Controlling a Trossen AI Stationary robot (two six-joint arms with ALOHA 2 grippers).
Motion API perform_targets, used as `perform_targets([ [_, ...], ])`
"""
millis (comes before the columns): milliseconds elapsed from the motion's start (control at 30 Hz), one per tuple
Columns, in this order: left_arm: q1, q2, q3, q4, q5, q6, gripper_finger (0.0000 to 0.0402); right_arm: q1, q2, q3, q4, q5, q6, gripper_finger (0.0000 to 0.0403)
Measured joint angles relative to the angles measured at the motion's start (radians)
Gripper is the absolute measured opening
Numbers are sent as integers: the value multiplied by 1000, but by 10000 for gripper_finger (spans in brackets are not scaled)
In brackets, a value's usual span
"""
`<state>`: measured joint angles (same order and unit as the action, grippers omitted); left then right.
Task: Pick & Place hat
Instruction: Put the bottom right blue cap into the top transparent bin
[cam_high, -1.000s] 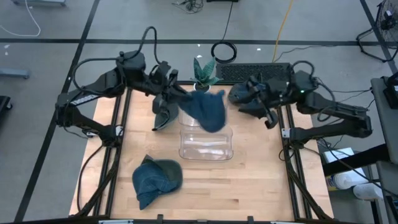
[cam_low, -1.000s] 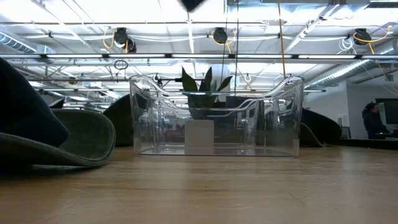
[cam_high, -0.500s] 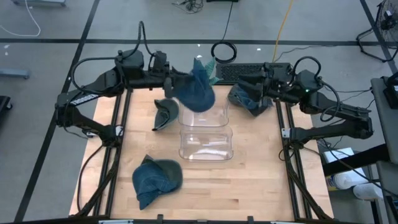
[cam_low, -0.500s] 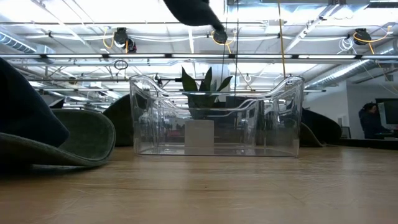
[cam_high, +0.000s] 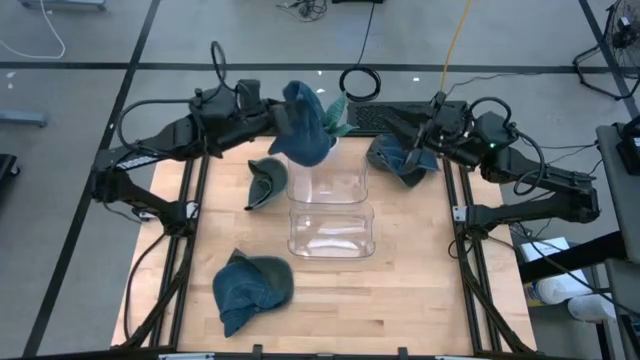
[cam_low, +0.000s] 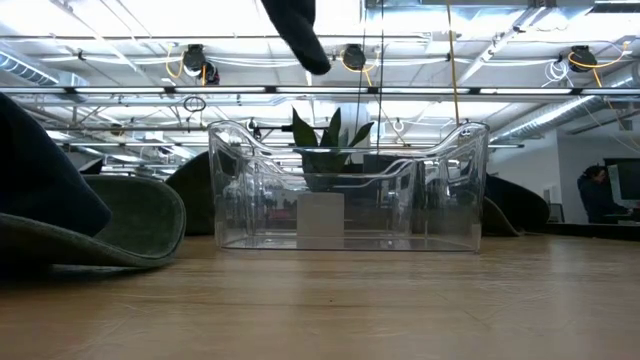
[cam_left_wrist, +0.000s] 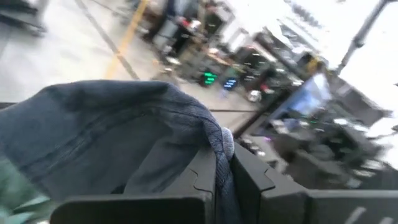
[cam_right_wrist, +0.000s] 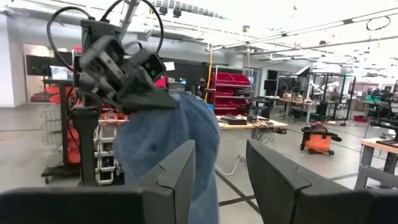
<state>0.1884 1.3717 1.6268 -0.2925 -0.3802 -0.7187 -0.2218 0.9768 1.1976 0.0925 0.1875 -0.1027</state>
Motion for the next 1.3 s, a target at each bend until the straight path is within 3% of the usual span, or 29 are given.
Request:
perform_targets([
  [400,-81,97,0,2,-219,-140,23,0,0,0,0,-4,-85,130],
  [600,-126,137,0,-81,-310,-239,23,0,0,0,0,-5,-101,130],
  [967,-131,253,-1,-60,-318,-313,23,0,-1,0,1,-6,-101,130],
  [1300,-110,338,-1,-69,-219,-321,23,1,-1,0,0,-8,-94,130],
])
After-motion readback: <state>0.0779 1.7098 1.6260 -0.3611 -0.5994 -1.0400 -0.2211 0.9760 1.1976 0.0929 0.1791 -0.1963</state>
